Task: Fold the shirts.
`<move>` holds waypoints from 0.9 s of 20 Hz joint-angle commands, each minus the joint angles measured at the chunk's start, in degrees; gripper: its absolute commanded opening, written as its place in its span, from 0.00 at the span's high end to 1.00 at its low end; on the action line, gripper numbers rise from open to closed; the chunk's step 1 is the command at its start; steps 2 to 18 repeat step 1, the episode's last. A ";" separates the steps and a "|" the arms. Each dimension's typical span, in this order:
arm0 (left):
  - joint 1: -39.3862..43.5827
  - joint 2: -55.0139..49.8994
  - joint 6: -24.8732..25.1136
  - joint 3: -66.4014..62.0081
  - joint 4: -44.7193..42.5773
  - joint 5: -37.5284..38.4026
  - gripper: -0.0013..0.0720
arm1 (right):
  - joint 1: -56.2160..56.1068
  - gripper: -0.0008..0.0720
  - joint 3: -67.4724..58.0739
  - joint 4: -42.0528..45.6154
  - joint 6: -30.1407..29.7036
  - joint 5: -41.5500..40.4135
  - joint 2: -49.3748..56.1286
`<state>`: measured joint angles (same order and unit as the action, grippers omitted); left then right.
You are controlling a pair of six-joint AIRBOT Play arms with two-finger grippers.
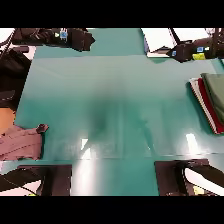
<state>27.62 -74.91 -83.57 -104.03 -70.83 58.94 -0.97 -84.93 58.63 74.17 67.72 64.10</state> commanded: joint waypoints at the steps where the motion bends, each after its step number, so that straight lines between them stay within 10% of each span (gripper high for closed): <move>1: 0.02 -0.02 0.00 0.00 0.00 0.00 0.95 | -1.38 0.96 -0.04 -0.11 -0.31 1.14 0.02; 18: 0.02 -0.02 0.00 0.00 0.00 0.00 0.95 | -1.38 0.96 -0.04 -0.11 -0.31 1.14 0.02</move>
